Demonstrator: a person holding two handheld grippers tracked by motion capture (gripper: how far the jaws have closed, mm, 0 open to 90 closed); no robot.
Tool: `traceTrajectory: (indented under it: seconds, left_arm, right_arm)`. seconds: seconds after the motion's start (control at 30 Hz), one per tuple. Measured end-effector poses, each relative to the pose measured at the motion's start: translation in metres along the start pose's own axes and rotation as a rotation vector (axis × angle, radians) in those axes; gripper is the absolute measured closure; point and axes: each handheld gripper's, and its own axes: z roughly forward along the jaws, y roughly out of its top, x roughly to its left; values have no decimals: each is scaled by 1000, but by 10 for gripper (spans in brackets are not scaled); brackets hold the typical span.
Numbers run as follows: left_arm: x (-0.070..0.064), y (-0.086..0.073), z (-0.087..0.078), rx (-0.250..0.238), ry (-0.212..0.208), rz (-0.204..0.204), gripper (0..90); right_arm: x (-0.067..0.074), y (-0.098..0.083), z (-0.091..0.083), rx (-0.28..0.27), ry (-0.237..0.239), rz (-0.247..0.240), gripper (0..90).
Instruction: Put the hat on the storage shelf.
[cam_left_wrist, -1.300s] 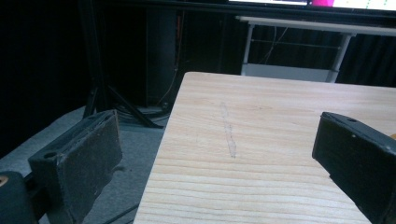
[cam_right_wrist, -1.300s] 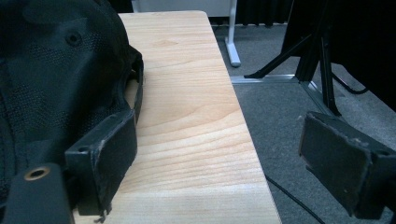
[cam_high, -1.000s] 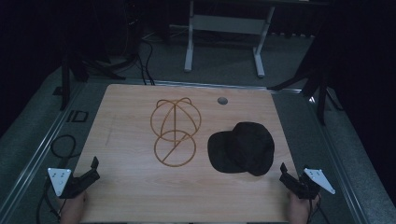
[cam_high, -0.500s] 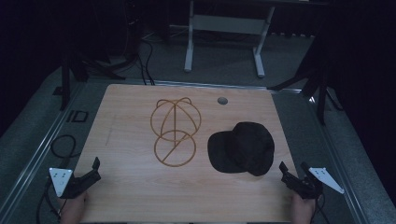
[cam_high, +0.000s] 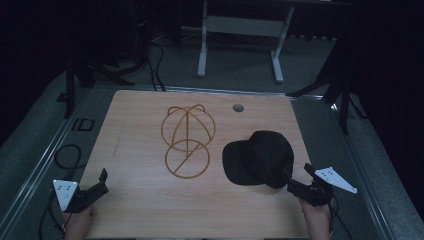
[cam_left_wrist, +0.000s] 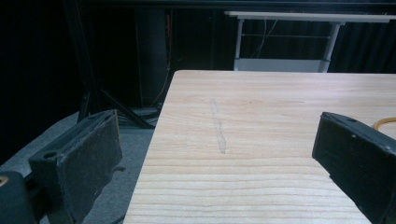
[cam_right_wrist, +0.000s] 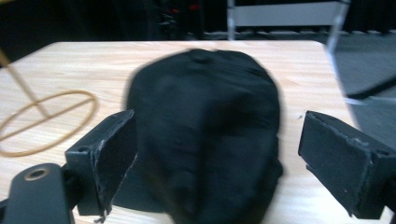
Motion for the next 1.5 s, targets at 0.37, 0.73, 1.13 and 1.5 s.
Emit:
traceTrajectory:
  seconds: [0.37, 0.73, 1.13, 1.5]
  left_arm:
    - [-1, 0, 0, 4, -10, 5, 20]
    - [0, 0, 0, 6, -19, 4, 20]
    - [0, 0, 0, 6, -20, 2, 20]
    - [0, 0, 0, 7, -31, 3, 20]
  right_arm:
    - [27, 1, 35, 66, 36, -24, 115]
    - [43, -12, 69, 164, -37, -50, 230]
    - [51, -7, 79, 215, 61, -198, 839]
    - [56, 2, 69, 193, 110, -276, 878]
